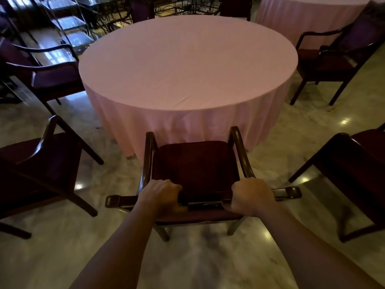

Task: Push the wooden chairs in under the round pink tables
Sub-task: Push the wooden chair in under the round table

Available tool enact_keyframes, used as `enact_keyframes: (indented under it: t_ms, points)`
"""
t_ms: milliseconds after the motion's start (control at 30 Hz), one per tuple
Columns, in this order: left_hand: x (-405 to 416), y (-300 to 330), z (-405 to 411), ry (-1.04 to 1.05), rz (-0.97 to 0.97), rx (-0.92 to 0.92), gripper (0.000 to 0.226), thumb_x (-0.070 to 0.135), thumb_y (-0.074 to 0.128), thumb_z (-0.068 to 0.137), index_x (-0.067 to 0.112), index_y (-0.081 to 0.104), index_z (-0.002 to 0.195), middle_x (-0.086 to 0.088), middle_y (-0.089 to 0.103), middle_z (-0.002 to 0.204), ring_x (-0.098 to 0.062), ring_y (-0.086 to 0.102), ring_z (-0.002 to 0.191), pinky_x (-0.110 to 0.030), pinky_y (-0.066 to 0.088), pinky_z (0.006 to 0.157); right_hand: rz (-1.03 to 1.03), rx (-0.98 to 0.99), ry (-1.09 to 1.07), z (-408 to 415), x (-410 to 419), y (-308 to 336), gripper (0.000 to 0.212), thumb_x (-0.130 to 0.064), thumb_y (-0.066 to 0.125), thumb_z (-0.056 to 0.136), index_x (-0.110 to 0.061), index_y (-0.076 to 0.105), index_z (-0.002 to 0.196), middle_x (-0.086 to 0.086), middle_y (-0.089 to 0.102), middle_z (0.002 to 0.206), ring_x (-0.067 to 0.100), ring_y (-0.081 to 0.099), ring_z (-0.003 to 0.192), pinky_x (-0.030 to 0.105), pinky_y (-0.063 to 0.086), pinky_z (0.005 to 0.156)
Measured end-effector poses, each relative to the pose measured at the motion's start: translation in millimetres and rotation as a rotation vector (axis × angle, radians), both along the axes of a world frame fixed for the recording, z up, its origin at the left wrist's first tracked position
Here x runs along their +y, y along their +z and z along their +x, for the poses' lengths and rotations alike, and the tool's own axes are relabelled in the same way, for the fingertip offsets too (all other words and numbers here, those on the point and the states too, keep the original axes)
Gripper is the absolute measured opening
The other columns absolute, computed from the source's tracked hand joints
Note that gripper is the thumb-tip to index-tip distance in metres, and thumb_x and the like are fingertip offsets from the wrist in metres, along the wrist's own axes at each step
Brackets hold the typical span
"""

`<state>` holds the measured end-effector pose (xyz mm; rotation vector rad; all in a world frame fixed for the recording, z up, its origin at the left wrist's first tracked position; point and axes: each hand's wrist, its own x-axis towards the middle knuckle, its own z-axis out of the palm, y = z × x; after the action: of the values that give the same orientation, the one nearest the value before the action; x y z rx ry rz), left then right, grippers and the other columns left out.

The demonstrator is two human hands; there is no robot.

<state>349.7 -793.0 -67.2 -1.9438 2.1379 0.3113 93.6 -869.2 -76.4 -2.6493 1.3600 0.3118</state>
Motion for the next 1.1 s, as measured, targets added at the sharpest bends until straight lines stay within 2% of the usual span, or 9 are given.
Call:
enact_keyframes:
  t_ms: [133,333,533,767,900,1100]
  points:
    - [-37,-3,8,-0.018,0.002,-0.013,0.051,0.073,0.054,0.084,0.027,0.067,0.100,0.005,0.069,0.089,-0.017,0.067,0.080,-0.034,0.053,0.071,0.008,0.009,-0.008,6,-39,-3,0.039,-0.062,0.058,0.076,-0.026,0.053,0.062,-0.007,0.059,0.066,0.021,0.064,0.069,0.035,0.053,0.067]
    - [-97,-2,19,-0.044,-0.012,-0.028,0.050,0.071,0.054,0.087,0.025,0.067,0.104,0.004,0.069,0.094,-0.017,0.067,0.083,-0.032,0.046,0.069,0.016,0.011,-0.001,15,-97,0,0.037,-0.060,0.060,0.077,-0.026,0.054,0.062,-0.006,0.060,0.064,0.019,0.063,0.066,0.033,0.048,0.063]
    - [-147,-1,25,-0.063,-0.017,-0.030,0.050,0.068,0.053,0.089,0.026,0.066,0.113,0.003,0.070,0.100,-0.017,0.067,0.087,-0.031,0.039,0.069,0.023,0.035,-0.021,24,-146,4,0.041,-0.065,0.056,0.075,-0.026,0.056,0.065,-0.005,0.063,0.068,0.021,0.065,0.070,0.033,0.052,0.065]
    - [-185,-4,27,-0.062,-0.020,0.040,0.049,0.067,0.054,0.090,0.025,0.066,0.112,0.004,0.070,0.100,-0.018,0.068,0.087,-0.034,0.051,0.076,-0.011,0.074,0.000,25,-188,6,0.047,-0.070,0.053,0.075,-0.024,0.064,0.077,-0.003,0.066,0.078,0.024,0.068,0.080,0.033,0.047,0.064]
    - [-203,-4,27,-0.054,-0.035,0.065,0.047,0.067,0.056,0.088,0.027,0.066,0.110,0.005,0.069,0.097,-0.018,0.066,0.083,-0.034,0.051,0.073,-0.028,0.103,0.009,26,-205,11,0.045,-0.069,0.054,0.078,-0.025,0.062,0.079,-0.004,0.056,0.074,0.025,0.068,0.085,0.033,0.041,0.063]
    - [-228,-2,25,-0.047,-0.039,0.077,0.047,0.067,0.057,0.088,0.026,0.067,0.110,0.005,0.069,0.098,-0.019,0.067,0.085,-0.035,0.053,0.075,-0.050,0.098,0.004,26,-234,9,0.051,-0.072,0.055,0.076,-0.024,0.070,0.087,-0.001,0.070,0.087,0.026,0.070,0.088,0.033,0.042,0.064]
